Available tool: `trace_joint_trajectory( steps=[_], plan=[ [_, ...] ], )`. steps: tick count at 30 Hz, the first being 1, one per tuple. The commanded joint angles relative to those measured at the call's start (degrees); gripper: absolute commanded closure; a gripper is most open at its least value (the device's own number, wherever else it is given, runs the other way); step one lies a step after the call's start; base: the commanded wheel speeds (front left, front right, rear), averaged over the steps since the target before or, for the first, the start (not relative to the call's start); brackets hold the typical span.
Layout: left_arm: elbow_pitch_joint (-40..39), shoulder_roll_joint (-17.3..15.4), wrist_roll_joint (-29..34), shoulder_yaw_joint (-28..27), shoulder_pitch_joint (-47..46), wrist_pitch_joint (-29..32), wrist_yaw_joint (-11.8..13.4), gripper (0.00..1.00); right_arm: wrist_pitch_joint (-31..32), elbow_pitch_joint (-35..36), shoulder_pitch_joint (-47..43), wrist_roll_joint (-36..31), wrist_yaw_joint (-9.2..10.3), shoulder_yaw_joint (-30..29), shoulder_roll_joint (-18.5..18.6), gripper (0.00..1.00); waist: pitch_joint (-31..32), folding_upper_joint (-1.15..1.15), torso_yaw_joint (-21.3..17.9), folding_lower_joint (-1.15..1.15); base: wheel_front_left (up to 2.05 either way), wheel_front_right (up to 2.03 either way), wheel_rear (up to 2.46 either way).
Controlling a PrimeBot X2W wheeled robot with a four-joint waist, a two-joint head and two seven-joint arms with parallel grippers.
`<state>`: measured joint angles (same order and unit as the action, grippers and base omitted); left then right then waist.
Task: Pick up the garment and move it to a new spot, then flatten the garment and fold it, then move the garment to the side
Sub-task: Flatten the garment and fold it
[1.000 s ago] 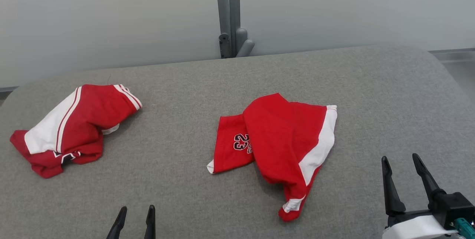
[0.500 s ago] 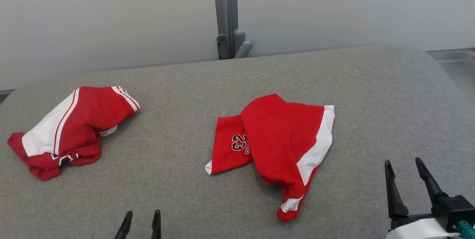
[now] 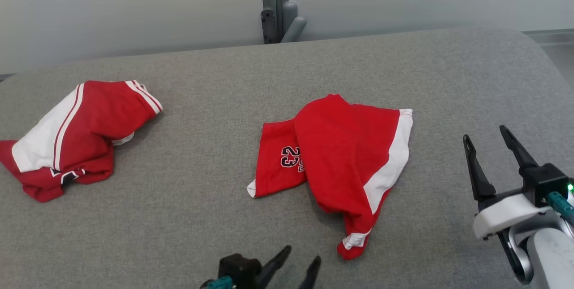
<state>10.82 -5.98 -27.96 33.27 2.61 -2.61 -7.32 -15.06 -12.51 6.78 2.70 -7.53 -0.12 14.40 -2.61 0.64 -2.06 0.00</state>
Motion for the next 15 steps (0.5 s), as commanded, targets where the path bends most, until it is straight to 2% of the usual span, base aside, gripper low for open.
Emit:
trace_joint_trajectory(
  steps=[1,4,7,15],
  plan=[
    [0.2,0.3,-1.1,1.3,-1.4,0.2,-0.3,0.0,-0.2,-0.6,0.8,0.2,0.08,0.3,0.4,0.0,-2.1,-0.64,0.5,0.0,0.0,0.0,0.0],
    [2.0,0.7,-6.2,6.5,-5.1,1.3,-0.3,0.0,-0.2,-2.2,4.0,0.8,0.08,1.0,1.1,0.0,-3.3,-0.64,0.6,0.0,0.0,0.0,0.0],
    [5.2,0.9,-8.8,10.0,-9.3,1.0,-0.2,0.0,-0.2,-3.8,6.4,1.2,0.08,2.4,1.8,0.0,-4.6,-0.64,0.5,0.0,0.0,0.0,0.0],
    [13.0,1.8,-16.0,16.5,-17.6,0.9,-0.2,0.0,-0.2,-8.4,13.0,1.6,0.08,7.1,5.2,0.0,-7.8,-0.64,-0.5,0.0,0.0,0.0,0.0]
  ],
)
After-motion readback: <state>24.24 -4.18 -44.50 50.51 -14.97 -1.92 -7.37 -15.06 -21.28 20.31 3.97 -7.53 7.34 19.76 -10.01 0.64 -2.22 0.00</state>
